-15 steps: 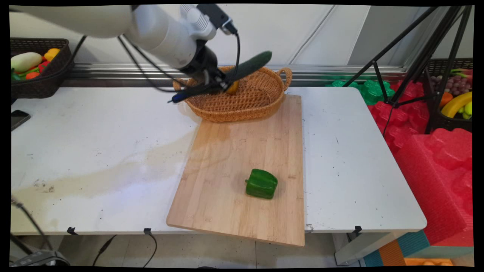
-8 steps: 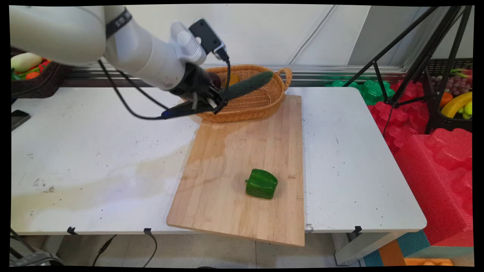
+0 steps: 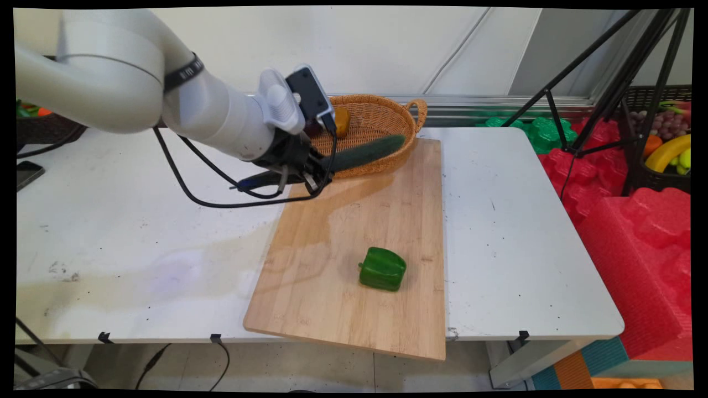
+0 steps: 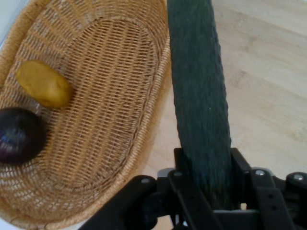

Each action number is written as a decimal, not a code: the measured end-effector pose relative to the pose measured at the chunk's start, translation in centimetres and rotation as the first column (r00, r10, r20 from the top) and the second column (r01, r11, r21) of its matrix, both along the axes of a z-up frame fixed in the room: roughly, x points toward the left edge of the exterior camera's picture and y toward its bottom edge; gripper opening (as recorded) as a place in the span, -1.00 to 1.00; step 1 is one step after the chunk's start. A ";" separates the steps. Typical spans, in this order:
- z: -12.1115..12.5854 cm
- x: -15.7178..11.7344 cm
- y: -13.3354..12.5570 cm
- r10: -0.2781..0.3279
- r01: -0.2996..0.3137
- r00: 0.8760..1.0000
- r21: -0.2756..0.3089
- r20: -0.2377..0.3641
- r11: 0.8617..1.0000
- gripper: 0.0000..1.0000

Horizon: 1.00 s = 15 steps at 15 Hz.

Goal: Place the picked object on the cutting board

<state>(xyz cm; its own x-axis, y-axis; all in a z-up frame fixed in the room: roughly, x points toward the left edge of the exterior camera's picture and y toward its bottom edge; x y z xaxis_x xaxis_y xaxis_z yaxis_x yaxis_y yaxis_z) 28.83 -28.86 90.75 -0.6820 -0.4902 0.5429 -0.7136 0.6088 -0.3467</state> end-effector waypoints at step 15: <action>-7.9 -1.0 -5.6 -0.132 0.132 0.991 0.086 -0.007 0.987 -1.00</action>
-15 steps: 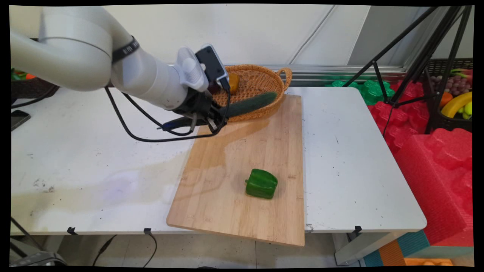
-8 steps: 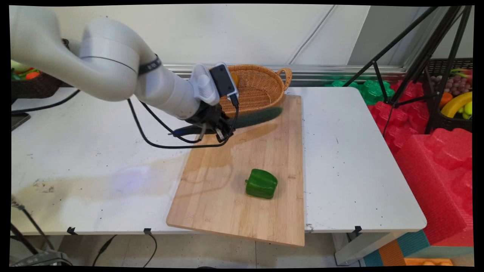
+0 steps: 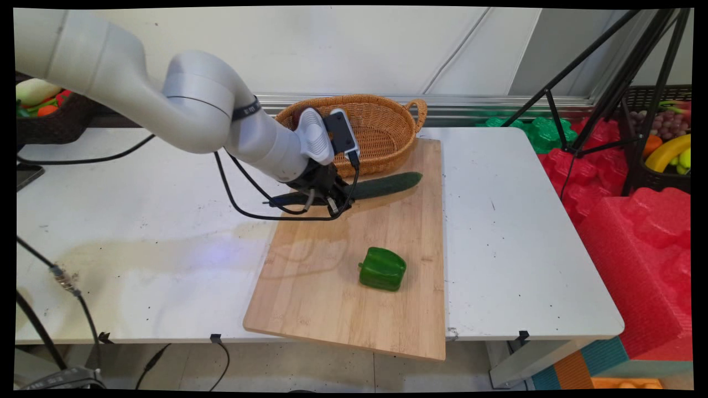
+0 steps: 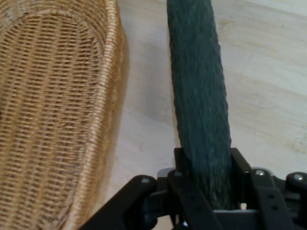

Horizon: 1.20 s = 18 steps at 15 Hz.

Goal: Place the picked object on the cutting board

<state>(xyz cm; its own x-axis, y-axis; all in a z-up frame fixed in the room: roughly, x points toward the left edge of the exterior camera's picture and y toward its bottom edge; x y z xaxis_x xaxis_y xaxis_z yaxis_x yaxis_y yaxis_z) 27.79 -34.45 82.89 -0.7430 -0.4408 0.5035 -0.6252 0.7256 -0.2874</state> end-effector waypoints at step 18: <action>-4.3 0.0 -2.5 -0.059 0.065 0.995 0.083 -0.080 0.994 1.00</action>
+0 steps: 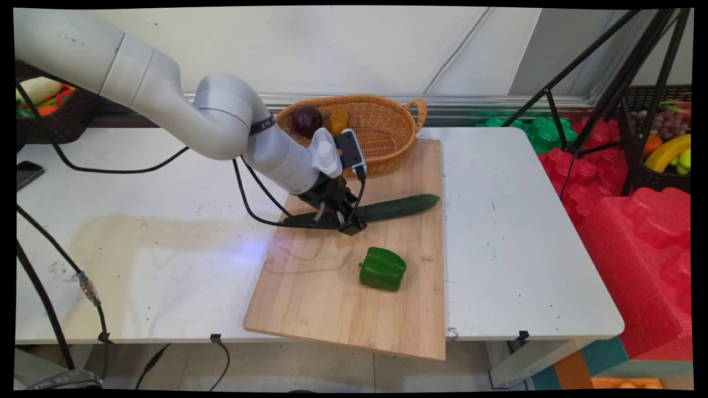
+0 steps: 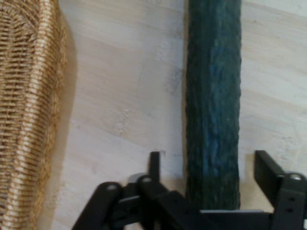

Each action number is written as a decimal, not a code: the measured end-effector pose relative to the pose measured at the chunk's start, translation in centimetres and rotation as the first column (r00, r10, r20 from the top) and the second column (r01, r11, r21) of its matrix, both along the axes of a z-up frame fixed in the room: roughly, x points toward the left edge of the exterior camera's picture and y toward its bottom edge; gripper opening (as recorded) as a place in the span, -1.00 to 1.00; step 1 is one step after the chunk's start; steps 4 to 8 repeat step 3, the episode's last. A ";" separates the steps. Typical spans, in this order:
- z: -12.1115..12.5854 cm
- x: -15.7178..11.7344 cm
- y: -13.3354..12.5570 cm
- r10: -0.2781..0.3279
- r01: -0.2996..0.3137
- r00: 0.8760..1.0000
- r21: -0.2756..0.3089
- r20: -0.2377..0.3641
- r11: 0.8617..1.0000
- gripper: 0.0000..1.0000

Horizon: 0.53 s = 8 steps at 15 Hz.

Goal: Place the picked object on the cutting board

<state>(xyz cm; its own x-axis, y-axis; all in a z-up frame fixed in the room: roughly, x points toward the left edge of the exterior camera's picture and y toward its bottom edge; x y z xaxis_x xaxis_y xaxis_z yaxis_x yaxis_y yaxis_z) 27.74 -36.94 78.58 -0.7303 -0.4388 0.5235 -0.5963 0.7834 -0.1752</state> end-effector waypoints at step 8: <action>0.1 0.0 0.2 -0.002 0.002 1.000 0.000 -0.011 1.000 1.00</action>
